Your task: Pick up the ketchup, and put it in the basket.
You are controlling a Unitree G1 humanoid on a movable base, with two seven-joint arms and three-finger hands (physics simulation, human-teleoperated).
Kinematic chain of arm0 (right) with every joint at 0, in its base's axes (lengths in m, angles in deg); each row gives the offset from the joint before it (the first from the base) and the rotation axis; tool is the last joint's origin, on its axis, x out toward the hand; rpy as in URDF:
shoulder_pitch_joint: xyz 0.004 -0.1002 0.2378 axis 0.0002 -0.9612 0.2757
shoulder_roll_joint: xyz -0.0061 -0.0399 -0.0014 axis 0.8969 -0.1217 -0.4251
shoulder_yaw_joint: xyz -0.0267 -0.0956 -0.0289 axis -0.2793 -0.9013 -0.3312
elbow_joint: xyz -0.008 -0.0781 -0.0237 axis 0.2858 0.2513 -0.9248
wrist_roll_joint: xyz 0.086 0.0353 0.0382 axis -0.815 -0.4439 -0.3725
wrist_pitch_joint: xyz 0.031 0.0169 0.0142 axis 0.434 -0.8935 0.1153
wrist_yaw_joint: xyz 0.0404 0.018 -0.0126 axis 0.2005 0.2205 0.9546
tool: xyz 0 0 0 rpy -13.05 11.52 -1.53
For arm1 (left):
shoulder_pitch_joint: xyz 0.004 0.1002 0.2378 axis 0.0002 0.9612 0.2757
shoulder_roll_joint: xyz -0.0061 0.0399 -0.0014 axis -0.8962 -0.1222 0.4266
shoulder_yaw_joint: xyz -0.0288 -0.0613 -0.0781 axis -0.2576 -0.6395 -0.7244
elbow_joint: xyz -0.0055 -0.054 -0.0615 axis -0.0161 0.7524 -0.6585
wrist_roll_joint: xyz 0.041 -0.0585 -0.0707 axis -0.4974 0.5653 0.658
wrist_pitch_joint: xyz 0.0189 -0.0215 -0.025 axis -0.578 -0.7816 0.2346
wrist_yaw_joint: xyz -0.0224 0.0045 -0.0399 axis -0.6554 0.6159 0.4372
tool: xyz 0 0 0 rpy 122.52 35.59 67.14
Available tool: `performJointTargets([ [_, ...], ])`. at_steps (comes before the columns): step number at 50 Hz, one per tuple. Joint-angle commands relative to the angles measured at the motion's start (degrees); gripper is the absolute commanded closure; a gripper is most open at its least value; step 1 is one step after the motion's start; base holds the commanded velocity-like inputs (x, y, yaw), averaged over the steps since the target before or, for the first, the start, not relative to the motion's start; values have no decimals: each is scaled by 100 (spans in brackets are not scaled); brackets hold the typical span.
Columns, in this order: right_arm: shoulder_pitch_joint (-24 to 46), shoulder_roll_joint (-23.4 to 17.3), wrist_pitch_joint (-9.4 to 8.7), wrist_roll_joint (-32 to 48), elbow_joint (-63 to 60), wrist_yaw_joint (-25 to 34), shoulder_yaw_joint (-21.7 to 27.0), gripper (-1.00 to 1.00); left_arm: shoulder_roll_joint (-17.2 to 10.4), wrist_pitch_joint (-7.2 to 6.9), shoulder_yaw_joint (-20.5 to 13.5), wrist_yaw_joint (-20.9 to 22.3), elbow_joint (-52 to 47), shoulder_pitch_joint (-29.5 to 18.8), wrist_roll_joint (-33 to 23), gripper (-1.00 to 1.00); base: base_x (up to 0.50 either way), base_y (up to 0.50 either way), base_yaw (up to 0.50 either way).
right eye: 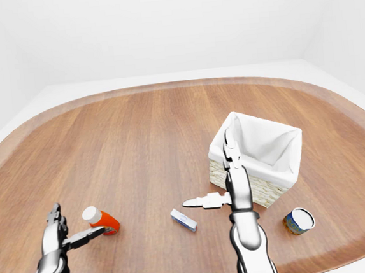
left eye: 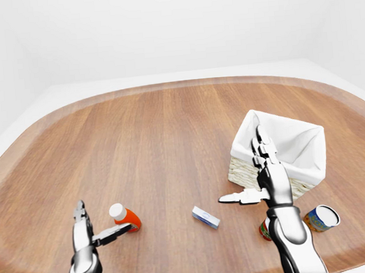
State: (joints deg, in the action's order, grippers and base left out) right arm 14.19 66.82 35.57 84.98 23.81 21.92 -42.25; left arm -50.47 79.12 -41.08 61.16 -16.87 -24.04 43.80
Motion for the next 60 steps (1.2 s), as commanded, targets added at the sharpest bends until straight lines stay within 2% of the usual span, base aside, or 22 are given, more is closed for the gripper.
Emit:
performJointTargets([
  [1,8,-2,18,5,23,7,-4,-100,-53,0,142,-108,320,-165,-18,-100,0,0,0],
  [24,-6,-4,64,15,70,11,7,-100,-137,0,501,-322,1351,-658,-46,-100,0,0,0],
  [45,145,5,106,36,346,0,51,-100,-114,0,684,-408,1599,-728,-98,-100,0,0,0],
  [46,150,4,111,31,357,2,58,-100,-112,0,685,-405,1586,-724,-98,-94,0,0,0],
  [47,185,2,130,31,432,-3,79,-100,-103,0,689,-341,1541,-694,-70,96,0,0,0],
  [60,225,7,151,59,545,6,82,-100,-96,0,703,-416,1635,-720,-180,95,0,0,0],
])
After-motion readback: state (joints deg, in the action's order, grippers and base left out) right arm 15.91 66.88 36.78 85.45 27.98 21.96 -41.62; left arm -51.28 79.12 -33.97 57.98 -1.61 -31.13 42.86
